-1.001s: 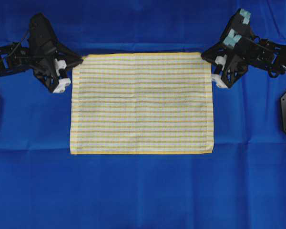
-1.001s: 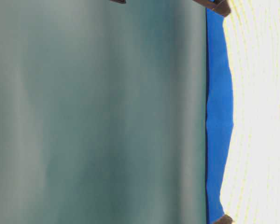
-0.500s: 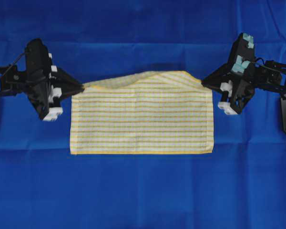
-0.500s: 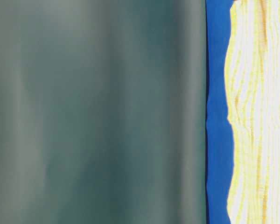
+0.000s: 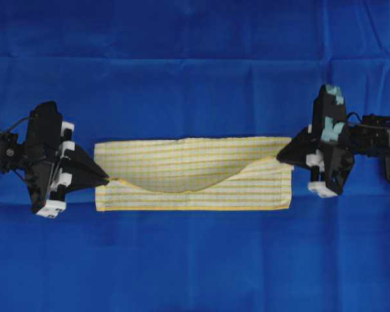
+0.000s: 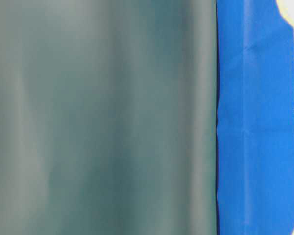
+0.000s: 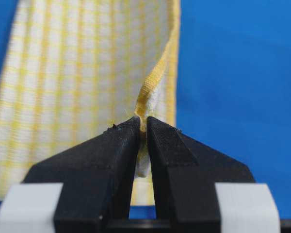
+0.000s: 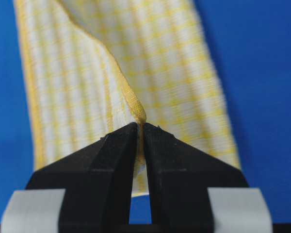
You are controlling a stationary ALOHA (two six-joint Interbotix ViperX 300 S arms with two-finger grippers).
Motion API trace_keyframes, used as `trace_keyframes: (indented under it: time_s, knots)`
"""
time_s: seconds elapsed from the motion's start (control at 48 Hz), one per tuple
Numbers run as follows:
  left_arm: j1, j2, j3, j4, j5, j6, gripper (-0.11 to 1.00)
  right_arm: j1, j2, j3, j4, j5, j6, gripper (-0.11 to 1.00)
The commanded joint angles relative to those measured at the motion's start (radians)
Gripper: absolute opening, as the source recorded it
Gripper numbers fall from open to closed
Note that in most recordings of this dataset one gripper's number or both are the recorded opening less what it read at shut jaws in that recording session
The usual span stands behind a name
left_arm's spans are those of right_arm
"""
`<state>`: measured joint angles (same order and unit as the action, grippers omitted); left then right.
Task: Fold the yellow towel.
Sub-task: 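Pull both held corners toward the near edge, folding the towel in half, then open both grippers and release the folded edge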
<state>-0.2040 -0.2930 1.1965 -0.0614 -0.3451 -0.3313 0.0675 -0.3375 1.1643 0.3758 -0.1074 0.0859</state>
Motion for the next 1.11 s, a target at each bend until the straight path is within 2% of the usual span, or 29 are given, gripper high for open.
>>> trace_keyframes:
  time_s: [0.0, 0.25, 0.73, 0.792, 0.855, 0.98, 1.043, 1.084]
  knots:
    - [-0.020, -0.003, -0.017, -0.002, -0.008, -0.009, 0.05, 0.029, -0.011, -0.015, 0.009, -0.003, -0.002, 0.07]
    - [-0.026, -0.002, -0.009, -0.002, -0.003, -0.005, 0.05, 0.071, -0.005, -0.015, 0.023, -0.011, -0.002, 0.07]
    - [-0.026, 0.032, -0.028, -0.002, 0.005, -0.002, 0.05, 0.089, 0.026, -0.037, 0.025, 0.017, -0.002, 0.09]
    - [-0.023, 0.029, -0.026, -0.002, 0.014, -0.003, 0.07, 0.089, 0.032, -0.040, 0.023, 0.018, -0.002, 0.21]
    - [-0.020, 0.028, -0.026, 0.000, 0.025, -0.008, 0.15, 0.089, 0.032, -0.041, 0.023, 0.020, -0.003, 0.40]
    - [-0.017, 0.020, -0.029, -0.002, 0.041, 0.000, 0.50, 0.091, 0.025, -0.041, 0.020, 0.018, -0.008, 0.76]
    - [-0.014, 0.011, -0.031, 0.000, 0.048, 0.005, 0.68, 0.091, 0.017, -0.041, 0.020, 0.018, -0.011, 0.86]
    - [-0.008, 0.005, -0.029, 0.002, 0.051, 0.006, 0.76, 0.089, 0.009, -0.041, 0.018, 0.018, -0.012, 0.86]
